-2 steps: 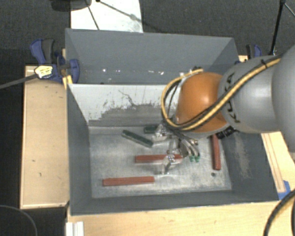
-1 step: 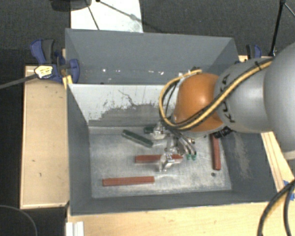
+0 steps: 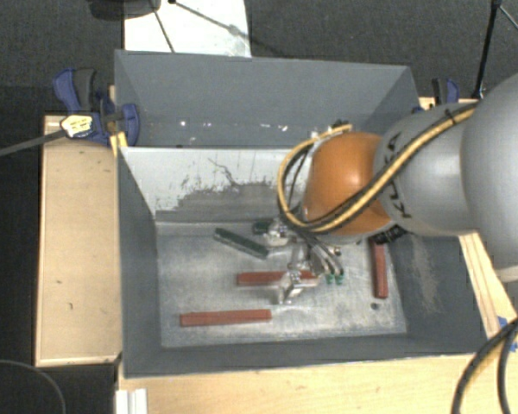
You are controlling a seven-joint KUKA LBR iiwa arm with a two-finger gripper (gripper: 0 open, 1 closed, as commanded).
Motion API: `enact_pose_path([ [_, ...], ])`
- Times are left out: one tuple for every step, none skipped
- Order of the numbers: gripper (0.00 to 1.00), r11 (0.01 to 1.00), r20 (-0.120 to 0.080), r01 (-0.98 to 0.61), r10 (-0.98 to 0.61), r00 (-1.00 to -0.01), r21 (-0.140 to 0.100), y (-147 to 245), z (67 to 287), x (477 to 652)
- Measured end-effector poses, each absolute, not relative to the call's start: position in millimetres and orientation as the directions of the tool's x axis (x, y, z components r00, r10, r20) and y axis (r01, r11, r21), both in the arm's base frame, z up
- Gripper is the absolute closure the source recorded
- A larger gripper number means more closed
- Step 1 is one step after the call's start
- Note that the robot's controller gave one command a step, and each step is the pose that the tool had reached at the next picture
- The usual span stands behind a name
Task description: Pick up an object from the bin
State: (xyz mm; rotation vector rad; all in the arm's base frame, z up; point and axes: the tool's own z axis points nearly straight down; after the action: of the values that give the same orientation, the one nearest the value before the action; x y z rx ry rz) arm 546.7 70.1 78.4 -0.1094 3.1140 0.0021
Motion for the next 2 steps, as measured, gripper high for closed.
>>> enact_pose_path([
  [0.00, 0.989, -0.029, -0.146, -0.146, -0.989, -0.002, 82.0, 78.8, 537.1],
  [1.00, 0.996, -0.012, -0.088, -0.088, -0.996, 0.001, 86.5, 75.2, 529.1],
])
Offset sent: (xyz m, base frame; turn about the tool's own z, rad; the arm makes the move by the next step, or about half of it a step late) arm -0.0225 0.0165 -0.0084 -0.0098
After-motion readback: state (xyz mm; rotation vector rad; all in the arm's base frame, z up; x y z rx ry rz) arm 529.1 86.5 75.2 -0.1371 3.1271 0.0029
